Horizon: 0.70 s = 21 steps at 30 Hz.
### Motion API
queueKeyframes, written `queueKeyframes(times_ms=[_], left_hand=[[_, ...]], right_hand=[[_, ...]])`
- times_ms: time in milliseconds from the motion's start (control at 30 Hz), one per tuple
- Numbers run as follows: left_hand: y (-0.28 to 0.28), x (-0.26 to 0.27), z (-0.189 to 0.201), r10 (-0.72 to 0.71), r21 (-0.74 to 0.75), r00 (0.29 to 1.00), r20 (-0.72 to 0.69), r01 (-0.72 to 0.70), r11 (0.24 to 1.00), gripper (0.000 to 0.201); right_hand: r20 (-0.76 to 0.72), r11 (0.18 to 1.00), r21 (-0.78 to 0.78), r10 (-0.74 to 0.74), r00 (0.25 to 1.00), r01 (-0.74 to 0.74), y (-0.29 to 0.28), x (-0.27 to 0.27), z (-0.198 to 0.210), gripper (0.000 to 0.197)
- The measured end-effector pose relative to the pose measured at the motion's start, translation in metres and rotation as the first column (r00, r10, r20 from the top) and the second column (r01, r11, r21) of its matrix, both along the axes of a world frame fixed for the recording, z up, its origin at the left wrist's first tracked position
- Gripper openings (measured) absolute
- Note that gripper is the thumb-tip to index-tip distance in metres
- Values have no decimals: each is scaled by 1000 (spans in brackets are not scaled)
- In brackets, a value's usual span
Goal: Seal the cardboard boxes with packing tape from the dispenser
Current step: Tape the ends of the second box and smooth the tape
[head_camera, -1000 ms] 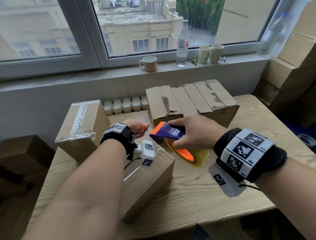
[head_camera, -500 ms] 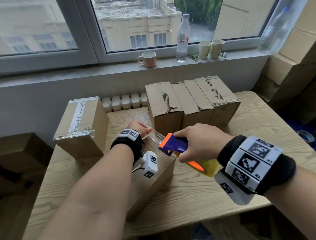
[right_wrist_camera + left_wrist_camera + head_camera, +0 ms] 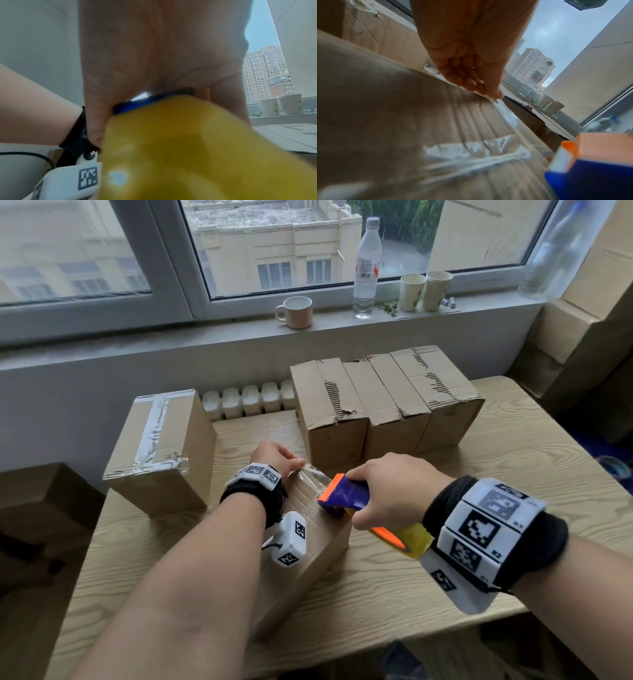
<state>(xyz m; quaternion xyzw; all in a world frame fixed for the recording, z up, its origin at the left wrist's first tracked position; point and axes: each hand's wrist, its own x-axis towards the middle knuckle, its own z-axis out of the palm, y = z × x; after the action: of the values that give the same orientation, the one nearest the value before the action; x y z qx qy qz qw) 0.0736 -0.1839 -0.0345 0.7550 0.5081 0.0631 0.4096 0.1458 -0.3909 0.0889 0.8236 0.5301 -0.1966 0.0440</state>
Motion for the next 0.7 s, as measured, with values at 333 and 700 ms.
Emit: queueKeyframes(times_ms=[333,700], left_hand=[[3,3,-10,14,-20,1000,27,-14,1000,15],[5,-4,-24,47,-67,998,48,-44,997,27]], right_hand=[[-11,1000,-25,-14,1000,13,4,3,1,51],[-16,999,-46,-29,999,28,7,4,0,53]])
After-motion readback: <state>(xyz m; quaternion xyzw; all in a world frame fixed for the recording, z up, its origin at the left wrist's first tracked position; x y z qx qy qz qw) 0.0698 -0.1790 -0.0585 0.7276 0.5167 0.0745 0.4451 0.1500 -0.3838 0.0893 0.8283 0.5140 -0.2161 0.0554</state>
